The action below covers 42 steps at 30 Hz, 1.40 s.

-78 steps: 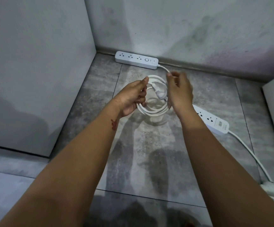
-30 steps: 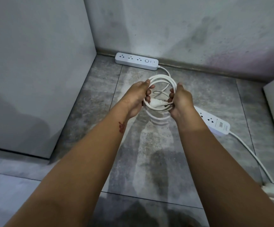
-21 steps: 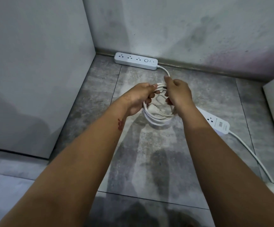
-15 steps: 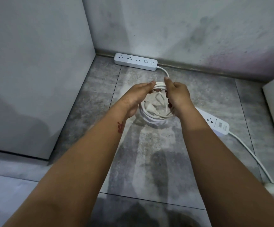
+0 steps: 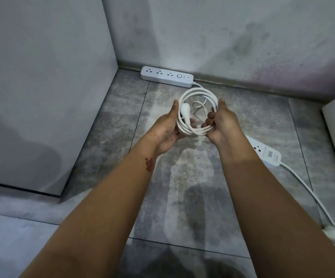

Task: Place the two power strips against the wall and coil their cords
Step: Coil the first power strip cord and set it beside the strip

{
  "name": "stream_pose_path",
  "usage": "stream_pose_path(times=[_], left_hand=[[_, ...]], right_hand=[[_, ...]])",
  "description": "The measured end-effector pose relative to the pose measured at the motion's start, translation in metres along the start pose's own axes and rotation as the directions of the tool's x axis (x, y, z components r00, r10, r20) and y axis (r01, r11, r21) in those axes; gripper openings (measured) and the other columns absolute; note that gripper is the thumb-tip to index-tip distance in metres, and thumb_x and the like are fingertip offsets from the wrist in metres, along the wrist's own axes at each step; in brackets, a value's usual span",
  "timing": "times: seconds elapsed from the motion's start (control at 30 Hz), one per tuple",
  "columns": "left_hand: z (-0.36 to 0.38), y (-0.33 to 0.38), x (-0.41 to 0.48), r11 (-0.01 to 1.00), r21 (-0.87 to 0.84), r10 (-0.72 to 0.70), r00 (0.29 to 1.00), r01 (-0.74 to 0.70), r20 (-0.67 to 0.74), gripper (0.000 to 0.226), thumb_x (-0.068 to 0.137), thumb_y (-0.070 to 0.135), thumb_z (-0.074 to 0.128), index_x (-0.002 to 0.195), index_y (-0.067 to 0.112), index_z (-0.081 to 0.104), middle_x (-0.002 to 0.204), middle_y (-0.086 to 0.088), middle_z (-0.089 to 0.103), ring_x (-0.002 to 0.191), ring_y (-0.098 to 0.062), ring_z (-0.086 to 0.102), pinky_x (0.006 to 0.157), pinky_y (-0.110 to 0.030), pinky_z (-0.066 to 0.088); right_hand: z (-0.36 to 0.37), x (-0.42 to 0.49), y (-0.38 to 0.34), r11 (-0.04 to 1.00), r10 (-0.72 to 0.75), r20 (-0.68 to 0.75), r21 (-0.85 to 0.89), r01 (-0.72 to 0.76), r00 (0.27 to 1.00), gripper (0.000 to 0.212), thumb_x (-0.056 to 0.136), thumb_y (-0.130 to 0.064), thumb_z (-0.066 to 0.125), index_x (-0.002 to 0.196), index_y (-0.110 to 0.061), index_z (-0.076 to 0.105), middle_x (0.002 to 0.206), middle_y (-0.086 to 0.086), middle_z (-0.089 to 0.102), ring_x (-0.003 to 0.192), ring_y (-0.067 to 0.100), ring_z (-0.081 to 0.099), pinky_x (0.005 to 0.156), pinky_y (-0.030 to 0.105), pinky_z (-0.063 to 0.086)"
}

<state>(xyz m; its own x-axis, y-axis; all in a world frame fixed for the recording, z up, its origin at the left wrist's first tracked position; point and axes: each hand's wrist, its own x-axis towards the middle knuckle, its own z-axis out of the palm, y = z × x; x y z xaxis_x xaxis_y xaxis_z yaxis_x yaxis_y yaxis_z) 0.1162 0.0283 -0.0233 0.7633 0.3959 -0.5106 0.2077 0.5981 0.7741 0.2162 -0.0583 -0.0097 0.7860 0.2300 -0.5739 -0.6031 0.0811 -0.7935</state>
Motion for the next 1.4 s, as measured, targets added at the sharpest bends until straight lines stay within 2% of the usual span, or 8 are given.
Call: stream_pose_path(times=[0.17,0.3,0.4,0.53,0.7,0.9,1.1,1.4], left_hand=[[0.007,0.006,0.001,0.999,-0.010,0.035,0.999,-0.035,-0.008,0.048,0.103,0.042,0.036,0.117,0.001,0.055,0.087,-0.015,0.068,0.072,-0.024,0.070,0.077,-0.037,0.057],[-0.002,0.007,0.006,0.999,-0.030,0.036,0.997,-0.038,-0.063,0.040,0.103,0.041,0.037,0.120,0.007,0.052,0.076,-0.009,0.058,0.049,-0.015,0.056,0.065,-0.034,0.053],[-0.007,0.010,0.010,0.995,0.085,0.059,0.997,-0.055,-0.045,0.044,0.103,0.042,0.038,0.127,0.007,0.050,0.075,-0.008,0.054,0.049,-0.013,0.051,0.063,-0.032,0.049],[-0.007,0.019,0.011,0.920,0.383,0.068,0.996,-0.088,0.064,0.042,0.101,0.044,0.041,0.118,0.007,0.054,0.083,-0.009,0.057,0.066,-0.017,0.052,0.070,-0.035,0.047],[0.008,0.031,0.003,0.787,0.588,0.077,0.975,-0.187,0.207,0.052,0.102,0.051,0.025,0.096,0.014,0.062,0.077,-0.004,0.060,0.058,-0.008,0.055,0.065,-0.027,0.046],[0.004,0.034,0.009,0.915,0.395,0.005,0.983,-0.078,0.183,0.076,0.097,0.063,0.016,0.094,0.007,0.067,0.073,-0.010,0.065,0.051,-0.013,0.058,0.060,-0.029,0.047],[-0.001,0.029,0.017,0.998,0.056,0.018,0.981,-0.029,0.192,0.074,0.099,0.059,0.022,0.109,0.000,0.065,0.086,-0.018,0.070,0.053,-0.017,0.058,0.062,-0.028,0.051],[0.003,0.026,0.013,1.000,0.031,-0.006,0.996,0.003,0.088,0.052,0.101,0.048,0.036,0.096,0.006,0.066,0.071,-0.008,0.066,0.070,-0.025,0.070,0.081,-0.039,0.057]], right_hand=[[0.004,-0.008,0.010,0.999,-0.050,-0.034,-0.022,0.049,0.998,0.035,0.105,-0.034,0.034,0.082,-0.015,0.051,0.063,-0.001,0.042,0.047,0.011,0.038,0.045,0.021,0.036],[0.001,0.000,0.011,0.908,-0.154,0.017,-0.392,0.148,0.988,0.032,0.100,-0.033,0.037,0.078,-0.020,0.056,0.078,0.001,0.057,0.071,0.019,0.052,0.070,0.033,0.043],[-0.004,0.005,0.008,0.686,-0.304,0.028,-0.687,0.239,0.952,0.028,0.087,-0.039,0.038,0.086,-0.021,0.060,0.093,0.006,0.060,0.089,0.026,0.053,0.084,0.044,0.045],[-0.003,0.004,-0.004,0.523,-0.486,0.238,-0.692,0.498,0.841,0.043,0.085,-0.021,0.056,0.127,-0.031,0.056,0.128,0.004,0.056,0.119,0.025,0.052,0.103,0.041,0.043],[-0.005,0.001,-0.016,0.053,-0.245,0.635,-0.746,0.664,0.733,0.057,0.082,-0.013,0.059,0.135,-0.033,0.051,0.134,0.009,0.051,0.120,0.027,0.051,0.097,0.034,0.043],[-0.006,-0.005,-0.019,0.507,-0.271,0.402,-0.713,0.484,0.875,0.023,0.079,-0.008,0.049,0.076,-0.028,0.059,0.079,0.000,0.066,0.066,0.022,0.058,0.064,0.041,0.052],[-0.003,0.000,-0.017,0.841,-0.191,0.192,-0.473,0.261,0.963,0.024,0.076,0.003,0.049,0.076,-0.021,0.050,0.077,0.007,0.056,0.053,0.017,0.041,0.047,0.024,0.033],[0.000,0.001,-0.004,0.987,-0.082,0.017,-0.140,0.083,0.996,0.027,0.080,0.011,0.043,0.084,-0.016,0.045,0.071,0.004,0.048,0.051,0.013,0.035,0.049,0.024,0.030]])
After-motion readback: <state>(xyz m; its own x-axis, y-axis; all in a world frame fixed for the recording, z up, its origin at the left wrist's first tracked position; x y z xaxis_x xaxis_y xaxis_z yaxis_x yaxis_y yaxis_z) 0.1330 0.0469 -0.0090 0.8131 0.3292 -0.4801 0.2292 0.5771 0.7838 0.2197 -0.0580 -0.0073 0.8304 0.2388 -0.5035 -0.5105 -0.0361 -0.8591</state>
